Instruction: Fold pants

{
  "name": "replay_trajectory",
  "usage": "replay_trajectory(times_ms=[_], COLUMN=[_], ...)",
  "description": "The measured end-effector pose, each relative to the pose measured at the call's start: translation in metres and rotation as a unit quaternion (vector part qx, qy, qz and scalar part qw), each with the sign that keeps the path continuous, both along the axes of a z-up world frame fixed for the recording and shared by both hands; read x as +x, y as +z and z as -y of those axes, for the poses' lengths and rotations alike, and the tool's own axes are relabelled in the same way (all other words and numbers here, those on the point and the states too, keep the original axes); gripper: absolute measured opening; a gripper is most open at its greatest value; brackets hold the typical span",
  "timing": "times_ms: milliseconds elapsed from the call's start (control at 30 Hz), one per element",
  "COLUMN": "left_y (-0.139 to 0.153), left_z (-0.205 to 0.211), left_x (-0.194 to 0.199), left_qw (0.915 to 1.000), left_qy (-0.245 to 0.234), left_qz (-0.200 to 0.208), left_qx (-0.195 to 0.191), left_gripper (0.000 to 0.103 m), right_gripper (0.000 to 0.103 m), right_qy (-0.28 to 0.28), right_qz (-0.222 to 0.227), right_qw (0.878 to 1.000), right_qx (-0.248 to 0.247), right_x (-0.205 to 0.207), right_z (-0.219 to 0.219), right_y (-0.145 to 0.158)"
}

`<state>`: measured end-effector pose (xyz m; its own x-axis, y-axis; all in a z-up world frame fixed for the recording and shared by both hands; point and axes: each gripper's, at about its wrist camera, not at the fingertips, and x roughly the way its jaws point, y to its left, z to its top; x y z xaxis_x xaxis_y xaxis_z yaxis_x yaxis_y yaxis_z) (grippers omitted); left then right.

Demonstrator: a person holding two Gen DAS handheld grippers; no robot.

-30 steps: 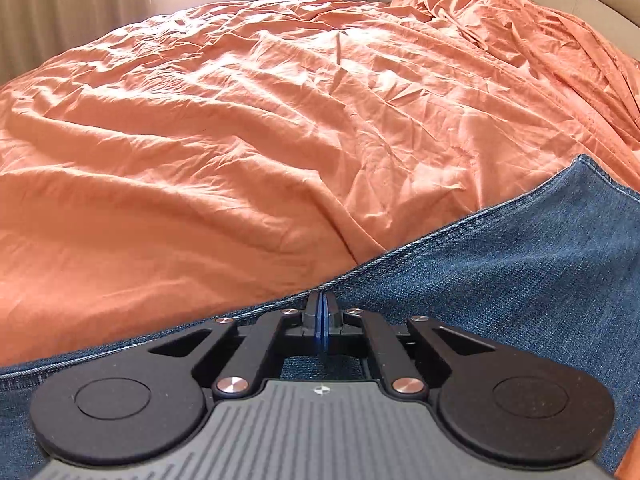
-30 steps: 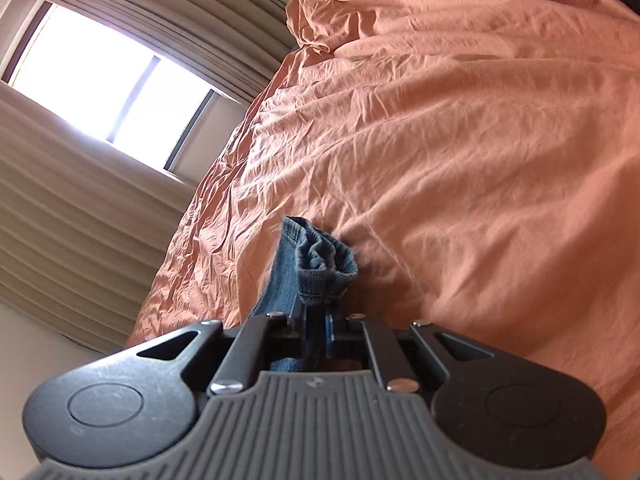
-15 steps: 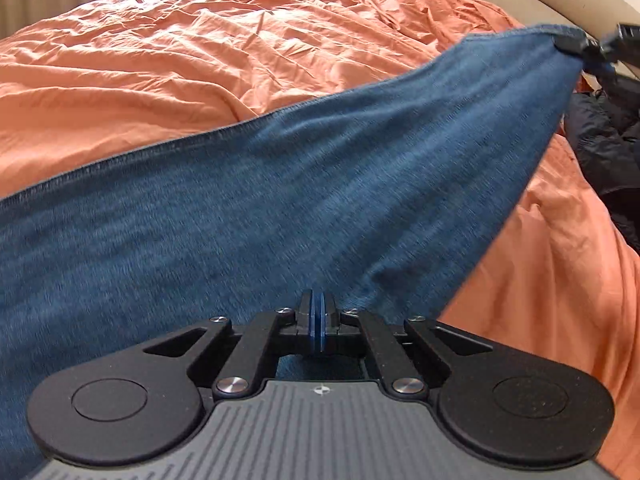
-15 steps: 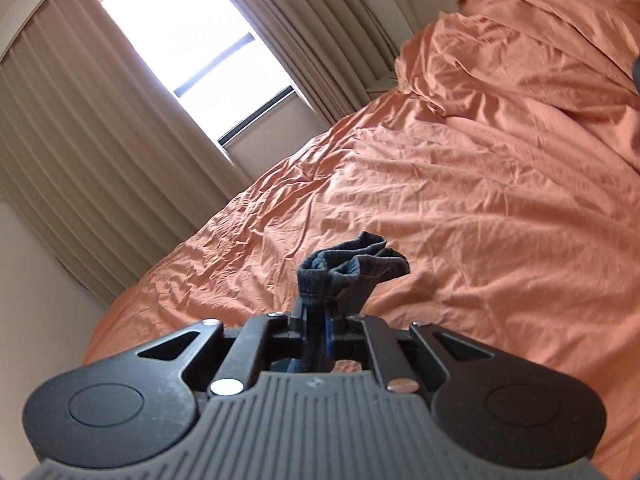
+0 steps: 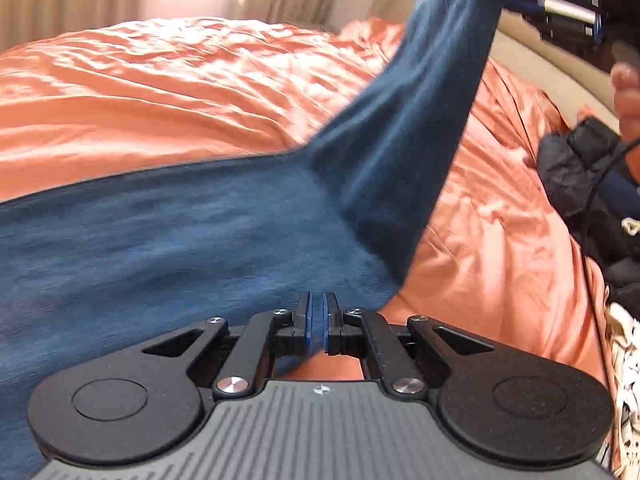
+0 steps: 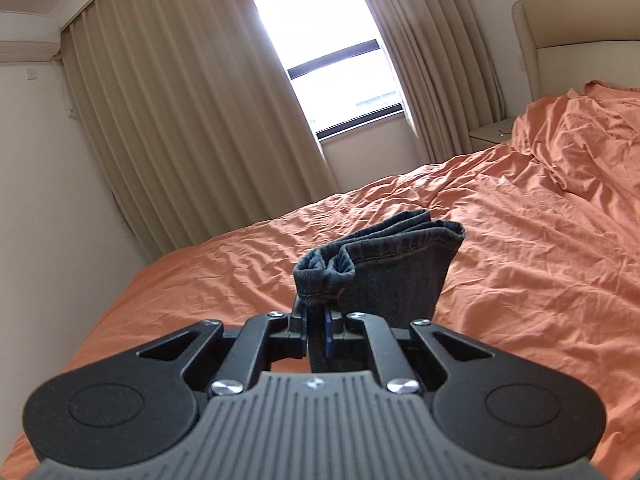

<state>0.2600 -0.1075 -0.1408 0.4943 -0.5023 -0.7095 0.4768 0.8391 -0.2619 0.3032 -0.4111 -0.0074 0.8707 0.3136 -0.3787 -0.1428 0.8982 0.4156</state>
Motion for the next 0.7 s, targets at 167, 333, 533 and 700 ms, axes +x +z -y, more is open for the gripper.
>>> replay_trajectory(times_ms=[167,333,533,700], left_y=[0.012,0.005,-0.013,-0.02], left_z=[-0.064,-0.119,-0.156,-0.168], left_x=[-0.003,-0.013,-0.016,-0.004], left_qw=[0.9983,0.9938,0.9895,0.9835], left_qy=[0.056,0.11,0.144,0.16], left_qz=[0.018,0.014,0.001,-0.019], left_qx=[0.002,-0.007,-0.013,-0.083], left_gripper=[0.004,0.008,0.014,0.03], right_gripper=[0.003,0.003,0.01,0.037], right_qy=[0.054,0.113,0.174,0.2], right_qz=[0.001,-0.034,-0.128,-0.132], right_qw=[0.999,0.993,0.969,0.965], right_qx=[0.007,-0.015,-0.12,-0.11], right_x=[-0.001,-0.013,-0.032,-0.034], right_z=[-0.073,-0.159,-0.243,-0.241], right_y=[-0.024,-0.09,-0.177,-0.184])
